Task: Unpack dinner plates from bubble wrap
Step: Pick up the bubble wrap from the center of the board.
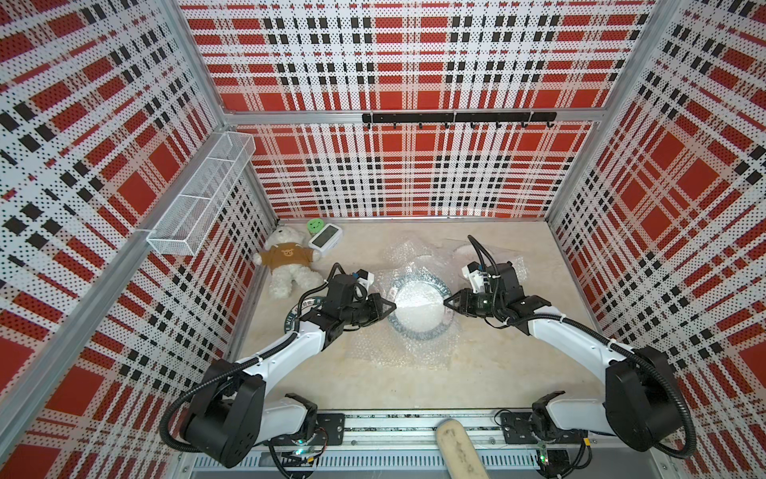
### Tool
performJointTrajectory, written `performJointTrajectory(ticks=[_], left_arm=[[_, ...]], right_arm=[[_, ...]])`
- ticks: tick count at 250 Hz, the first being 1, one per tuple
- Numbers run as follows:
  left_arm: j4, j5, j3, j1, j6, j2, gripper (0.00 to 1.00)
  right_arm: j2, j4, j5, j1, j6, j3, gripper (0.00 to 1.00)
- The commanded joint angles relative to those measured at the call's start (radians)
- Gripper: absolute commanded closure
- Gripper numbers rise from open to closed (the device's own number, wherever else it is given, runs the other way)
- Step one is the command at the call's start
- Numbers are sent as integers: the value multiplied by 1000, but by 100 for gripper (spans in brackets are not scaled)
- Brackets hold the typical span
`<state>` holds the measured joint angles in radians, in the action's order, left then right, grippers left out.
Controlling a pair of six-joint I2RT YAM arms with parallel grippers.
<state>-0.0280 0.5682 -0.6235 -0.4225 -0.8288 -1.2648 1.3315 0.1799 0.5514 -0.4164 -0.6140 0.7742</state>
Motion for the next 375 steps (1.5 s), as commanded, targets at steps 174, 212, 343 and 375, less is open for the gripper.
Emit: performJointTrajectory(ticks=[174,212,343,375], left_arm=[[-230,80,46,-6,-97,-9,100],[-229,82,32,-14,-87,-35,100],[-136,45,27,21,-38,17,41],[-23,25,21,57,-6,83,26]], right_arm=[[40,-228,215,85,-57,-2,75],[-4,-195,196,85,-51,-15,85],[-92,82,-34,85,86,77,100],[-117,185,-139,84,145,138,100]])
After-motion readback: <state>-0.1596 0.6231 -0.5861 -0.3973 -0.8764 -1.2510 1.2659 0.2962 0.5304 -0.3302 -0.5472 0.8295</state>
